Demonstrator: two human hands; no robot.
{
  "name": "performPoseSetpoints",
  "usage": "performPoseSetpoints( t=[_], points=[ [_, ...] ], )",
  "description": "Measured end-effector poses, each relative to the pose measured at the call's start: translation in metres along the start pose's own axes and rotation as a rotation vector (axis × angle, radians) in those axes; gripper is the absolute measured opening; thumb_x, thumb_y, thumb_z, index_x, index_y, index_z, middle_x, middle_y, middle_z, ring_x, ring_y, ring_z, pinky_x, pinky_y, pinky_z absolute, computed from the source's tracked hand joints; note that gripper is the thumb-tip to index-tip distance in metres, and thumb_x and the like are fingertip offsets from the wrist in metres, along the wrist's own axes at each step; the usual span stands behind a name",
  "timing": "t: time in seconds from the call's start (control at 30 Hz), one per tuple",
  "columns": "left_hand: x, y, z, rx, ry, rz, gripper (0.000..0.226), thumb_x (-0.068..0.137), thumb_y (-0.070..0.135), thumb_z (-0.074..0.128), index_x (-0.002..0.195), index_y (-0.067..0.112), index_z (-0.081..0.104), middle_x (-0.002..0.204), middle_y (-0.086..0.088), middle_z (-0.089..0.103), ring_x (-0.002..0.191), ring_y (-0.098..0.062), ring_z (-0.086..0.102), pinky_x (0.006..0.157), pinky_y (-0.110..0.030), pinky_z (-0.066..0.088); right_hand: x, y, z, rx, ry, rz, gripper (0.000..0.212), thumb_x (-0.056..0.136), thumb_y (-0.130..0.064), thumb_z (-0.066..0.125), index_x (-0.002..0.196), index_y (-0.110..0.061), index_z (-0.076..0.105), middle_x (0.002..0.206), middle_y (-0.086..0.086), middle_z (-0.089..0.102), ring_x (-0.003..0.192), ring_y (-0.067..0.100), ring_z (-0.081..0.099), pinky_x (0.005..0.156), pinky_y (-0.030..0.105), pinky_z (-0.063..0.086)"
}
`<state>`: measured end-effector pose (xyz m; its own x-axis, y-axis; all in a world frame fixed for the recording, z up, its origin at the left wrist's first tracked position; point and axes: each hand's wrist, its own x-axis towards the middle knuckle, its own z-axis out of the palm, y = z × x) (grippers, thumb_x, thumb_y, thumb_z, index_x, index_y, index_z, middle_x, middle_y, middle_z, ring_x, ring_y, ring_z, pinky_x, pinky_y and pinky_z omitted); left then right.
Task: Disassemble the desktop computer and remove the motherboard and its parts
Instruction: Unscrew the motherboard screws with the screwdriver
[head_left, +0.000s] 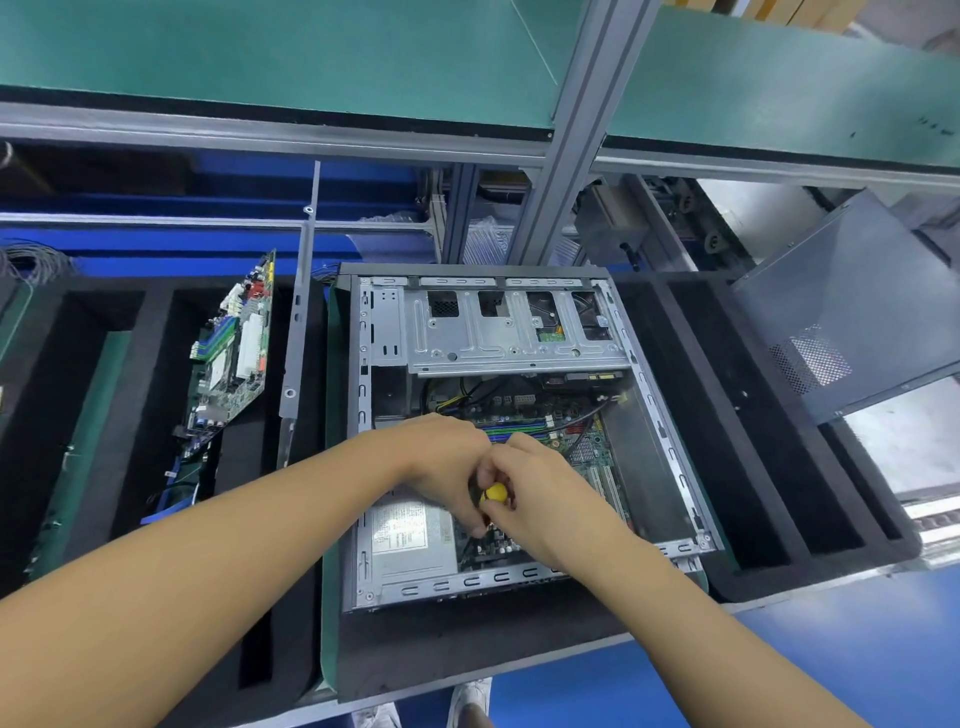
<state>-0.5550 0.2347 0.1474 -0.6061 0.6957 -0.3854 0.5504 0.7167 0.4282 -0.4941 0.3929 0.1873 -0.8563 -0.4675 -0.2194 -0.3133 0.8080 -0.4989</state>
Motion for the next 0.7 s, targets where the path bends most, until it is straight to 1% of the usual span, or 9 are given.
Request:
performPoseSetpoints(
  t=[0.13, 0.23, 0.3, 0.4, 0.43, 0.5, 0.57, 0.63, 0.7],
  points=[
    [-0.001, 0.001, -0.001, -0.009, -0.006, 0.015, 0.03, 0.065, 0.058, 0.077, 0.053, 0.041, 0.054, 0.052, 0.027, 0.052, 0.049, 0.0, 0.047, 0.05, -0.024, 0.033, -0.001, 0.001, -0.002, 0.013, -0.059, -0.034, 0.018, 0.086, -0.012, 0.065, 0.102, -0.017, 0.059, 0.102, -0.001, 0.044, 0.089, 0.023, 0.051, 0.083, 0.037, 0.046],
    [-0.001, 0.0, 0.0, -0.006, 0.016, 0.013, 0.032, 0.066, 0.056, 0.075, 0.053, 0.039, 0.051, 0.05, 0.028, 0.05, 0.048, 0.001, 0.046, 0.05, -0.024, 0.031, -0.002, 0.001, 0.001, 0.021, -0.018, 0.0, 0.024, 0.086, -0.031, 0.07, 0.1, -0.019, 0.053, 0.099, -0.005, 0.043, 0.087, 0.017, 0.048, 0.077, 0.03, 0.043],
    [-0.002, 0.0, 0.0, -0.008, 0.021, 0.02, 0.036, 0.065, 0.058, 0.076, 0.055, 0.037, 0.048, 0.055, 0.034, 0.05, 0.054, 0.008, 0.048, 0.05, -0.022, 0.03, -0.002, 0.003, 0.005, -0.017, 0.016, 0.017, 0.028, 0.087, -0.036, 0.07, 0.097, -0.02, 0.049, 0.098, -0.006, 0.044, 0.086, 0.016, 0.047, 0.073, 0.029, 0.038],
    [-0.002, 0.002, -0.001, -0.017, 0.022, 0.035, 0.034, 0.064, 0.062, 0.076, 0.063, 0.04, 0.05, 0.057, 0.021, 0.054, 0.056, 0.003, 0.05, 0.052, -0.021, 0.031, -0.003, 0.006, 0.007, -0.038, 0.028, 0.011, 0.023, 0.089, -0.031, 0.068, 0.1, -0.022, 0.05, 0.1, -0.007, 0.044, 0.093, 0.018, 0.048, 0.078, 0.031, 0.042],
    [-0.002, 0.002, -0.002, -0.038, 0.011, 0.036, 0.031, 0.065, 0.059, 0.076, 0.069, 0.041, 0.05, 0.059, 0.02, 0.054, 0.057, 0.003, 0.05, 0.052, -0.02, 0.031, -0.003, 0.007, 0.006, -0.034, 0.031, 0.011, 0.021, 0.09, -0.029, 0.068, 0.102, -0.021, 0.052, 0.099, -0.008, 0.044, 0.095, 0.018, 0.049, 0.081, 0.032, 0.043],
    [-0.005, 0.0, -0.008, -0.161, -0.041, 0.036, 0.027, 0.068, 0.039, 0.075, 0.08, 0.041, 0.051, 0.065, 0.023, 0.056, 0.058, 0.004, 0.052, 0.05, -0.017, 0.033, -0.003, 0.011, 0.002, -0.019, 0.047, 0.012, 0.019, 0.09, -0.027, 0.068, 0.104, -0.02, 0.056, 0.099, -0.008, 0.045, 0.092, 0.015, 0.047, 0.08, 0.029, 0.042],
    [-0.009, -0.004, -0.016, -0.356, -0.079, 0.023, 0.035, 0.072, 0.017, 0.071, 0.089, 0.041, 0.052, 0.076, 0.022, 0.058, 0.06, 0.006, 0.054, 0.049, -0.012, 0.038, -0.003, 0.014, -0.004, 0.001, 0.056, 0.01, 0.019, 0.09, -0.026, 0.069, 0.105, -0.02, 0.059, 0.097, -0.01, 0.045, 0.088, 0.012, 0.044, 0.076, 0.022, 0.035],
    [-0.009, -0.009, -0.017, -0.495, -0.064, 0.003, 0.042, 0.078, 0.005, 0.064, 0.099, 0.04, 0.056, 0.093, 0.019, 0.061, 0.074, 0.006, 0.059, 0.061, -0.012, 0.045, -0.003, 0.017, -0.01, 0.013, 0.056, 0.015, 0.017, 0.09, -0.027, 0.069, 0.102, -0.022, 0.059, 0.096, -0.01, 0.047, 0.086, 0.011, 0.044, 0.074, 0.021, 0.033],
    [-0.007, -0.012, -0.014, -0.541, -0.005, -0.02, 0.039, 0.083, 0.0, 0.057, 0.106, 0.032, 0.06, 0.104, 0.015, 0.065, 0.092, -0.002, 0.063, 0.077, -0.02, 0.05, -0.003, 0.019, -0.015, 0.023, 0.063, 0.03, 0.016, 0.089, -0.029, 0.07, 0.097, -0.024, 0.057, 0.094, -0.01, 0.048, 0.085, 0.011, 0.045, 0.074, 0.023, 0.036]
  ],
)
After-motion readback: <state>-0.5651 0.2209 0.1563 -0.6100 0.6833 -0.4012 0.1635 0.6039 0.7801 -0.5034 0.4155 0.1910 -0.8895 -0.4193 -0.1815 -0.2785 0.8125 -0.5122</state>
